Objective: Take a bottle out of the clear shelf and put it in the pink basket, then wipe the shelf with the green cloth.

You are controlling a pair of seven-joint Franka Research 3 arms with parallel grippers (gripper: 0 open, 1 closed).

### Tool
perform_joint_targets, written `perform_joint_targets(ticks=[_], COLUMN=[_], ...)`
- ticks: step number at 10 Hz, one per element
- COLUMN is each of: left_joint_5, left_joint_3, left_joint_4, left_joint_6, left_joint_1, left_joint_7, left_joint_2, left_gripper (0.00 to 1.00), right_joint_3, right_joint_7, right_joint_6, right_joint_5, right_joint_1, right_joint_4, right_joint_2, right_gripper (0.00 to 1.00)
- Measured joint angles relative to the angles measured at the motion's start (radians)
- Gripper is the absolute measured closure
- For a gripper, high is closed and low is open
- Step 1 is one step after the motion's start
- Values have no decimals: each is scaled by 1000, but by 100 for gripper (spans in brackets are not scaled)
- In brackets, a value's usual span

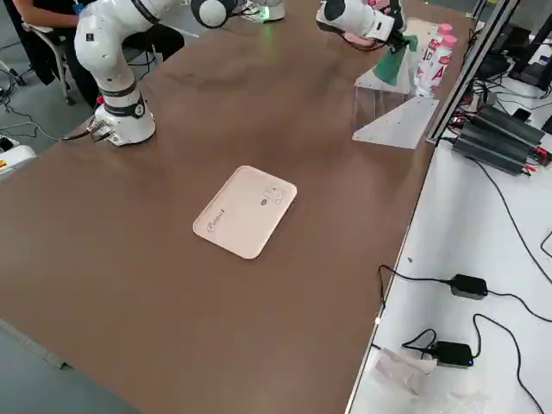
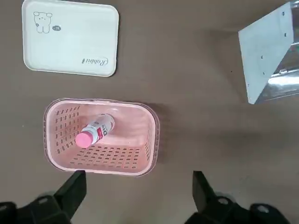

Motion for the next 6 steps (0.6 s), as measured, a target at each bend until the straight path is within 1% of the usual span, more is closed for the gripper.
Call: perform_joint_targets(ticks=[1, 5, 6], left_joint_5=[0, 0, 0], left_joint_3=[0, -5, -7], left_joint_4=[0, 0, 0], left_joint_6=[0, 1, 1], left_joint_1=[-2, -4, -4], left_joint_7=[0, 0, 0], left_joint_2=[0, 0, 0], left_gripper=[0, 0, 0], right_joint_3=[-24, -35, -48], right_joint_7=[-41, -187, -203], right_joint_6=[0, -12, -20], right_joint_5=[-4, -12, -12], right_joint_1=[-13, -68, -74], right_joint_4=[-41, -185, -210], right_joint_2=[-13, -105, -125], right_gripper=[95, 95, 95])
